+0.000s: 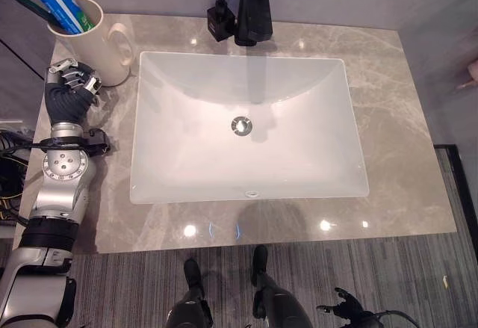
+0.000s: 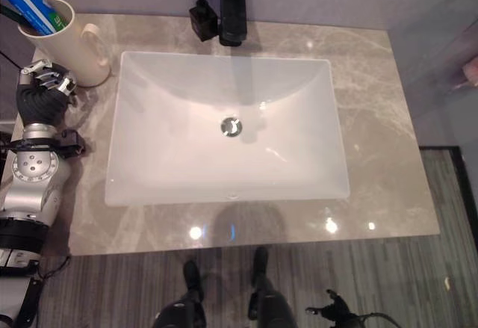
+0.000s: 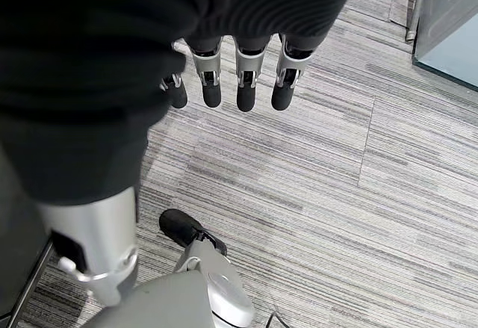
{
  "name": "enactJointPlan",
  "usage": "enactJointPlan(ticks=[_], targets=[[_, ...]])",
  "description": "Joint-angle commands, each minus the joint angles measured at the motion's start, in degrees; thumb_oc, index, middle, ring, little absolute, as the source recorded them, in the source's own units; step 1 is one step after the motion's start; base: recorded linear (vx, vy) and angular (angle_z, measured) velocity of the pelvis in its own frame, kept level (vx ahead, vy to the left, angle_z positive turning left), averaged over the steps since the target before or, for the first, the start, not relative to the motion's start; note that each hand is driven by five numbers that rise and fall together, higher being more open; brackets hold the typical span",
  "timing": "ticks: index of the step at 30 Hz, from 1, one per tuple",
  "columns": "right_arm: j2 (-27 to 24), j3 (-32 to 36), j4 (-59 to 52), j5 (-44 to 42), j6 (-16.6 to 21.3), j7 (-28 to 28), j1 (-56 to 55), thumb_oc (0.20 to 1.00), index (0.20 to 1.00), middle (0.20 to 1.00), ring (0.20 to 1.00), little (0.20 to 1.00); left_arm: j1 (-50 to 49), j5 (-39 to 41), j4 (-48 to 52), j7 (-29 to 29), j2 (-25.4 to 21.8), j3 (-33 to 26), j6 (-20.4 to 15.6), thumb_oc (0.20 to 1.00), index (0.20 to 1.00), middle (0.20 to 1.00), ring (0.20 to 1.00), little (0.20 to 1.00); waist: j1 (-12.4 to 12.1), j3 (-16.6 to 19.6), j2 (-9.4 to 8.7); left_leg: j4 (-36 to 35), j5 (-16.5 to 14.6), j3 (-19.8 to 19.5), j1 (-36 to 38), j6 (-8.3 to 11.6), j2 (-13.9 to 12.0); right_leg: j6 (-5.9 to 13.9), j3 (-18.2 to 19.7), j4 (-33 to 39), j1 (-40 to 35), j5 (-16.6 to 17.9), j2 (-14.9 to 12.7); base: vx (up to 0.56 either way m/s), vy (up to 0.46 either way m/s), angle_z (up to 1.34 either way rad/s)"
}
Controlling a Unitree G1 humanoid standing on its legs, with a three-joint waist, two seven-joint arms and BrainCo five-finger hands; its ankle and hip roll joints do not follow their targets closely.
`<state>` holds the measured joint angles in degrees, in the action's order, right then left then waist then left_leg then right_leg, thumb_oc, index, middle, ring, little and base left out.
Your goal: Put brush and paste in cup on sink, flatten towel.
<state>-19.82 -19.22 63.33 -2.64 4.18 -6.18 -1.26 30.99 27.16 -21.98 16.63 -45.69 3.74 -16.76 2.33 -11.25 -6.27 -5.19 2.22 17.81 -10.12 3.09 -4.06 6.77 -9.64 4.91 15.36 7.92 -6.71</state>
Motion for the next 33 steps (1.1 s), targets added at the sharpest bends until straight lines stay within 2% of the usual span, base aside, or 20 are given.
enactJointPlan(ticks=[1,21,33], targets=[[-2.2,-0.6,-0.3,-1.4,0.2,-0.4,1.4,1.0,1.0,1.0,1.0,1.0,3.0,1.4,-5.0,0.1,-0.2,2.6,-0.3,0.2,0.2,0.2,0.2,0.2,1.1,-2.1,2.46,0.2,0.0,-6.0,0.7,-1.04,1.4,0.45,2.0,-1.8,-2.6,-0.9,3.4,0.0,0.0,0.0],[-4.5,0.5,-0.6,-0.8,-0.4,0.3,-0.1,1.0,1.0,1.0,1.0,1.0,5.8,5.7,-10.3,-3.6,-1.0,5.5,2.1,0.2,0.2,0.2,0.2,0.2,1.6,-1.4,5.93,0.2,-0.3,-6.2,2.0,-1.15,1.9,0.05,2.2,-2.5,-3.2,-2.0,3.1,0.0,0.0,0.0],[-5.2,0.2,-0.5,-0.8,-0.2,0.2,-0.3,1.0,1.0,1.0,1.0,1.0,12.3,4.5,-15.9,-1.2,-2.5,6.5,2.4,0.2,0.2,0.2,0.2,0.2,2.3,-1.4,5.98,0.2,-0.2,-5.8,1.6,-1.04,1.8,0.24,2.4,-2.1,-2.8,-1.5,3.3,0.0,0.0,0.0]])
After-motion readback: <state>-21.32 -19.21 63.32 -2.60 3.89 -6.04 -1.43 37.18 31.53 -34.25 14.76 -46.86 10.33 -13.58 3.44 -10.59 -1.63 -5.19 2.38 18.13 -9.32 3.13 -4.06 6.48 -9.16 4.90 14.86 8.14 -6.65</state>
